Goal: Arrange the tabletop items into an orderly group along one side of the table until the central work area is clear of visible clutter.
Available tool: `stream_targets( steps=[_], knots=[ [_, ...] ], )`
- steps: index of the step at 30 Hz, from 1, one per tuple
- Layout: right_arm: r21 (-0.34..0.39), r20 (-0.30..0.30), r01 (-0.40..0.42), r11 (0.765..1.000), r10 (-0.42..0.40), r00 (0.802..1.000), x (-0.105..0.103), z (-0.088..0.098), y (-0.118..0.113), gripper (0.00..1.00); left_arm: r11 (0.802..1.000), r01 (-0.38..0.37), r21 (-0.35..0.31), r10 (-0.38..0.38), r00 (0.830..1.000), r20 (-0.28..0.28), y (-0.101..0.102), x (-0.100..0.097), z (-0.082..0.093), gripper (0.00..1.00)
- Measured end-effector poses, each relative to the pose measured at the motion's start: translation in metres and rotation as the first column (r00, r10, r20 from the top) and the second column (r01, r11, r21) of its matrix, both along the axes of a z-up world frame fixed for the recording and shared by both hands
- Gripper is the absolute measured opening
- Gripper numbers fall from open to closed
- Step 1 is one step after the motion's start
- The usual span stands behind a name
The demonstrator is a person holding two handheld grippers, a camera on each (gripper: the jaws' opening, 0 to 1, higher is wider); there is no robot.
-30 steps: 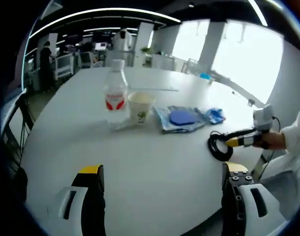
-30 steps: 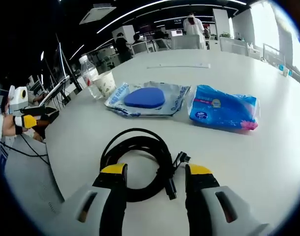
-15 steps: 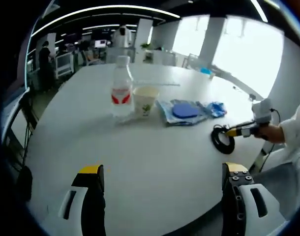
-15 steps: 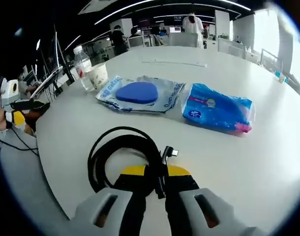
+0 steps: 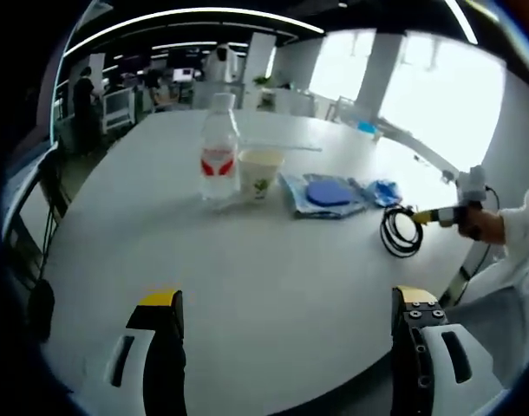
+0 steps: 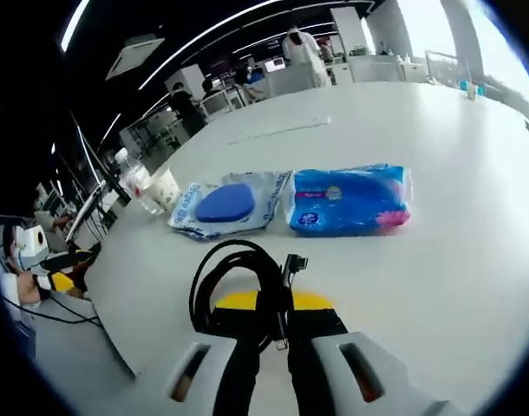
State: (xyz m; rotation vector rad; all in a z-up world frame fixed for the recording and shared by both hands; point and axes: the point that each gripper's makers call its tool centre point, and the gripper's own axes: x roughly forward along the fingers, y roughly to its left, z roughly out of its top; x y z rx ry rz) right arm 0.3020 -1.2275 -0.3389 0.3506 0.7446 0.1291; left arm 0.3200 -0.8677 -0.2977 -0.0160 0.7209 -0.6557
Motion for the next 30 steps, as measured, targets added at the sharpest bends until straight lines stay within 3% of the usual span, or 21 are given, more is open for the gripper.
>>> stream_targets(
  steps=[11, 30],
  knots=[
    [0.021, 0.009, 0.057, 0.998, -0.057, 0.998, 0.002, 0.001, -0.042, 0.07, 1.0, 0.004, -0.002, -0.004, 1.0, -0.01, -0.007, -0.004, -0.001, 0.97],
    [-0.025, -0.052, 0.031, 0.999, -0.032, 0.998, 0.001, -0.032, -0.058, 0.08, 1.0, 0.002, 0.004, -0.002, 1.0, -0.022, -0.016, -0.004, 0.0, 0.96]
  ],
)
